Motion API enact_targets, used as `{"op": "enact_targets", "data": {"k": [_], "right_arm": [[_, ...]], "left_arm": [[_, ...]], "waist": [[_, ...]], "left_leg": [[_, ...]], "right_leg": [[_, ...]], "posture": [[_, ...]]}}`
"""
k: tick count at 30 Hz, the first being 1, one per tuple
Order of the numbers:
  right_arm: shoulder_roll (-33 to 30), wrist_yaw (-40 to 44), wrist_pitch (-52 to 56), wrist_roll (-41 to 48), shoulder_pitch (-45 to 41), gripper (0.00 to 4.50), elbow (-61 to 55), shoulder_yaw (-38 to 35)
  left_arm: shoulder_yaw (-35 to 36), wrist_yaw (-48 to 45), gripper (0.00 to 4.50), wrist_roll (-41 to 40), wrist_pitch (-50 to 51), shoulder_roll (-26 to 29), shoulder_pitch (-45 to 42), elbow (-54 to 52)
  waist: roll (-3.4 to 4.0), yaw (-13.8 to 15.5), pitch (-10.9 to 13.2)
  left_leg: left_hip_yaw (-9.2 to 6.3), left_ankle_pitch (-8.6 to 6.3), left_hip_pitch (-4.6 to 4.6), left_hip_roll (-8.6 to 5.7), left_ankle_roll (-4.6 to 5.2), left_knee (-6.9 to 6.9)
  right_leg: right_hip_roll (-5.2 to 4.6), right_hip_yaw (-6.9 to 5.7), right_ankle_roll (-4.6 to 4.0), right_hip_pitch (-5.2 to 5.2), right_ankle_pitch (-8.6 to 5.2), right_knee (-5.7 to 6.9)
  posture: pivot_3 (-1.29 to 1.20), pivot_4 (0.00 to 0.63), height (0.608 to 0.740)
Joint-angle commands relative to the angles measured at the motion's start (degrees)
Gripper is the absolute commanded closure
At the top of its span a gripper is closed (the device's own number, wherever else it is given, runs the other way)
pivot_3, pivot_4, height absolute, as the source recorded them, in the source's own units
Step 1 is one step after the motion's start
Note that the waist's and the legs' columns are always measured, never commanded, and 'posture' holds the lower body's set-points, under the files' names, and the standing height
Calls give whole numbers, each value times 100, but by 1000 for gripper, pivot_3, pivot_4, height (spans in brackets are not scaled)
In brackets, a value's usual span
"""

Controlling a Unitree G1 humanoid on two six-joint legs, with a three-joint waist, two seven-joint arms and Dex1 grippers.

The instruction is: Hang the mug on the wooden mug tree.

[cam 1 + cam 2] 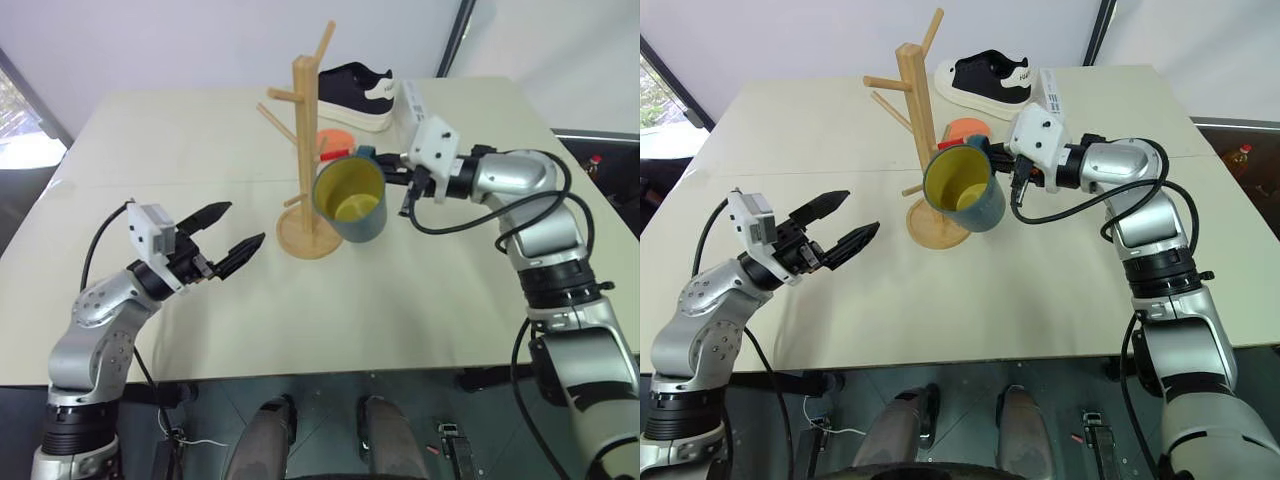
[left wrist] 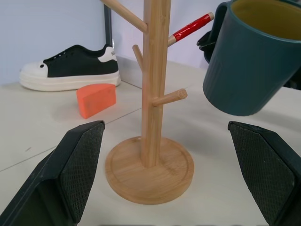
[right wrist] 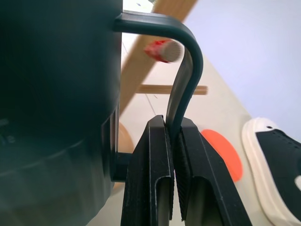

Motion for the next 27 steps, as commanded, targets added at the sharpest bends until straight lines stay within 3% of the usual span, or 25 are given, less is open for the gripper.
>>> {"op": "enact_targets", "data": {"k": [1, 20, 23, 27], "right_arm": [[72, 40, -181, -31, -358, 4463, 130, -82], [583, 206, -637, -568, -1185, 4463, 1534, 187], [581, 260, -645, -564, -1185, 3441, 1546, 163], [430, 196, -773, -668, -1123, 1407, 1474, 100]], "left_arm": [[172, 5, 0, -135, -47, 59, -56, -193], [119, 14, 0, -343, 44, 71, -198, -379], [111, 14, 0, -349, 44, 74, -205, -391], [87, 28, 0, -340, 39, 71, -232, -397]], "waist": [[0, 1, 0], [0, -2, 0], [0, -6, 0], [1, -8, 0]], "left_leg": [[1, 0, 0, 0, 0, 0], [2, 1, 2, -1, -2, -1], [2, 2, 2, -1, -2, 0], [1, 2, 3, -1, -2, -1]], "right_leg": [[0, 0, 0, 0, 0, 0], [7, 5, 23, -2, 14, 4], [8, 6, 23, -2, 14, 5], [9, 6, 23, -2, 14, 6]], "posture": [[0, 150, 740], [0, 150, 740], [0, 150, 740], [0, 150, 740]]}}
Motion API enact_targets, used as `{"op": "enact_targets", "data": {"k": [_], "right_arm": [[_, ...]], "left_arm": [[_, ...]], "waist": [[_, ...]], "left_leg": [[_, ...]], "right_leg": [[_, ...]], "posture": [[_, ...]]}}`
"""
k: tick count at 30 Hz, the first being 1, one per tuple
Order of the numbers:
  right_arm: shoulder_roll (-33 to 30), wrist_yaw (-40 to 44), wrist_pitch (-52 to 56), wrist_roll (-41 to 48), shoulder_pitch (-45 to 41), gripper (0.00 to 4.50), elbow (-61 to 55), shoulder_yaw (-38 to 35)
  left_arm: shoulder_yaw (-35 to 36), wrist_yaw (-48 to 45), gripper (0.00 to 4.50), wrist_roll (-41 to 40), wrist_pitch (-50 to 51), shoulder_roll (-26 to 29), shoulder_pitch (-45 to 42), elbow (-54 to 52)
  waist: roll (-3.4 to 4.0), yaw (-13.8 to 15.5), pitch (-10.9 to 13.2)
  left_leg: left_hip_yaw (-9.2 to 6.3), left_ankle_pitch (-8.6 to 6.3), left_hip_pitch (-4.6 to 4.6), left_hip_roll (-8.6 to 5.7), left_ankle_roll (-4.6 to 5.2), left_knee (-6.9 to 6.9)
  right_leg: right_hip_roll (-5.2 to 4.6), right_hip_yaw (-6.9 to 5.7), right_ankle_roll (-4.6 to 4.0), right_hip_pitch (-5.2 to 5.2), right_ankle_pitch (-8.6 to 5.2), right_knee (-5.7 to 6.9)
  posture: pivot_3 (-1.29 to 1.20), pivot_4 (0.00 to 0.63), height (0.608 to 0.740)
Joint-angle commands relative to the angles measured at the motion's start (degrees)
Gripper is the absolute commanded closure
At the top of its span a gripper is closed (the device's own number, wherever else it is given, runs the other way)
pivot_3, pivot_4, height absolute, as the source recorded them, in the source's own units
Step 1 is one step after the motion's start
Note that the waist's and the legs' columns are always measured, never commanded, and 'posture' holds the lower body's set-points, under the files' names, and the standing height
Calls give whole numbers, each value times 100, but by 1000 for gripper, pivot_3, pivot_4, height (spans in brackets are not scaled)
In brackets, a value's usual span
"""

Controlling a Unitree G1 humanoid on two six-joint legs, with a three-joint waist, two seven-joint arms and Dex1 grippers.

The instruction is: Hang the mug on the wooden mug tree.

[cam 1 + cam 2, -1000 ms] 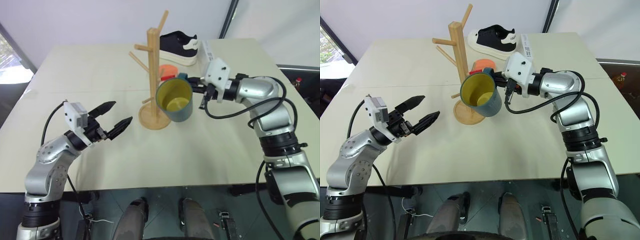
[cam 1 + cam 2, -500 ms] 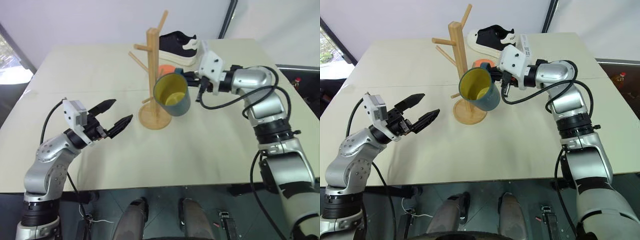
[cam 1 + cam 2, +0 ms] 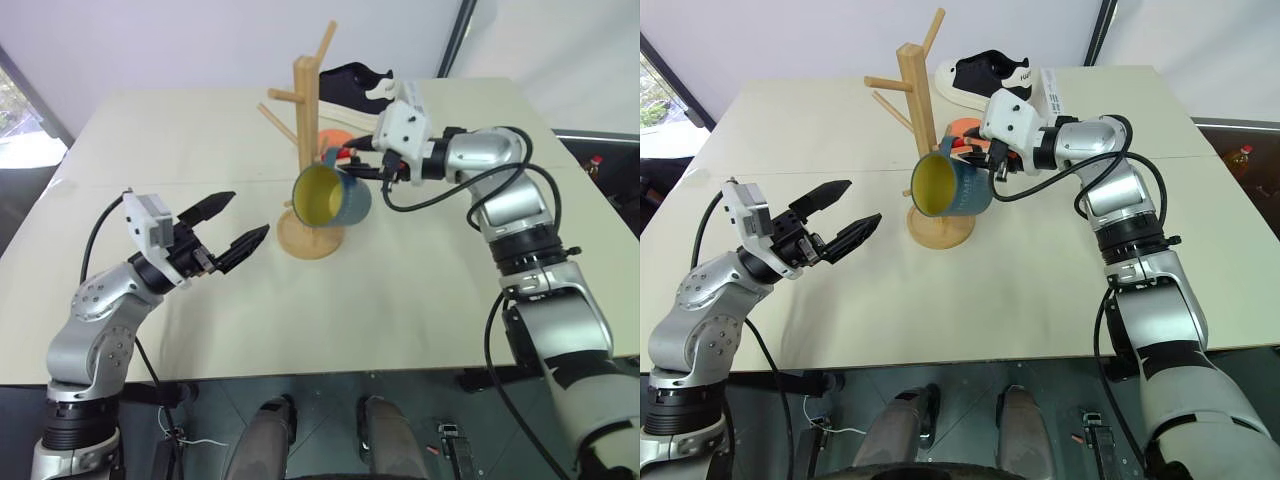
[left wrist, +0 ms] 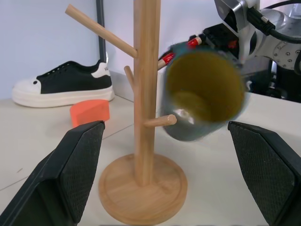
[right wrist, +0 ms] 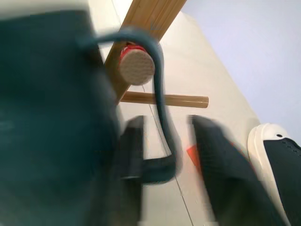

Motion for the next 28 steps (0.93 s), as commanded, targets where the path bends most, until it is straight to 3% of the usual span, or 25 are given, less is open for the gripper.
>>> {"op": "enact_targets", "data": {"k": [1, 6, 11, 14, 19, 28], "right_arm": [[-242, -35, -183, -2, -103, 1407, -188, -226], [-752, -181, -18, 352, 288, 1407, -398, -838], [-920, -497, 432, 1024, 1246, 1407, -911, -1739], [-623, -1076, 581, 1368, 1984, 1407, -1026, -2277], [31, -1872, 326, 1450, 3163, 1407, -1156, -2565], [634, -2231, 269, 1579, 3898, 1407, -1429, -2439]], "left_arm": [[91, 8, 0, -98, -17, 53, -52, -242], [107, 81, 0, -117, 43, 59, -29, -266], [162, 454, 0, 136, 112, 25, 57, -57], [174, 1026, 0, 703, -128, -140, 97, 462], [290, 1891, 0, 1530, -694, -485, 221, 1544], [387, 2106, 0, 1672, -1075, -765, 359, 2028]], "waist": [[0, 0, 0], [0, 37, 0], [-1, 27, 0], [0, 10, -1], [-1, 8, -2], [-9, 20, -7]], "left_leg": [[0, 0, 0, 0, 0, 0], [0, 0, -1, -1, 0, 1], [4, 0, 0, -1, 0, 1], [16, 0, 12, 2, 1, 1], [34, 1, 35, 7, 2, 2], [70, 1, 43, 8, 2, 13]], "right_leg": [[0, 0, 0, 0, 0, 0], [0, 1, 0, 2, 0, -2], [-1, 8, 0, 5, 0, -2], [-1, 16, 0, 6, 0, 6], [1, 27, -12, 20, -4, 13], [-2, 56, 0, 22, 11, 9]], "posture": [[0, 150, 740], [0, 150, 740], [0, 150, 740], [0, 150, 740], [0, 150, 740], [0, 150, 740]]}}
